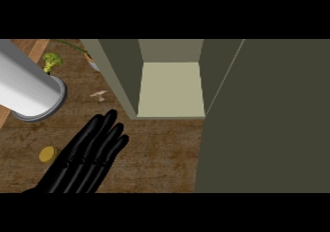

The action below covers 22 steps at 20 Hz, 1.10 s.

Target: Pick up the wine, place it into the cabinet and close the cabinet

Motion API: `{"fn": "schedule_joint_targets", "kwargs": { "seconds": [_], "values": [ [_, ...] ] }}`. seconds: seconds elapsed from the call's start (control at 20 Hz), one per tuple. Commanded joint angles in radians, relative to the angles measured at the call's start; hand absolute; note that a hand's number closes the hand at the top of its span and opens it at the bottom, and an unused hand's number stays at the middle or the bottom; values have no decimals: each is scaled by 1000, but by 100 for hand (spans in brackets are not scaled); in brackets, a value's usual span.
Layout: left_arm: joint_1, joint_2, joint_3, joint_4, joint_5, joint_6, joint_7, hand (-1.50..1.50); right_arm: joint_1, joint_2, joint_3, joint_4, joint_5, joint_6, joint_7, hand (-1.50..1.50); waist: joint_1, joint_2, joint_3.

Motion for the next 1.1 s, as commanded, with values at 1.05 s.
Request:
{"fn": "schedule_joint_targets", "kwargs": {
  "seconds": [1.05],
  "values": [
    [24,194,522,-64,254,-142,7,-150,-9,-63,19,-257,-5,-67,155,-150,-5,3,-2]
  ]
}}
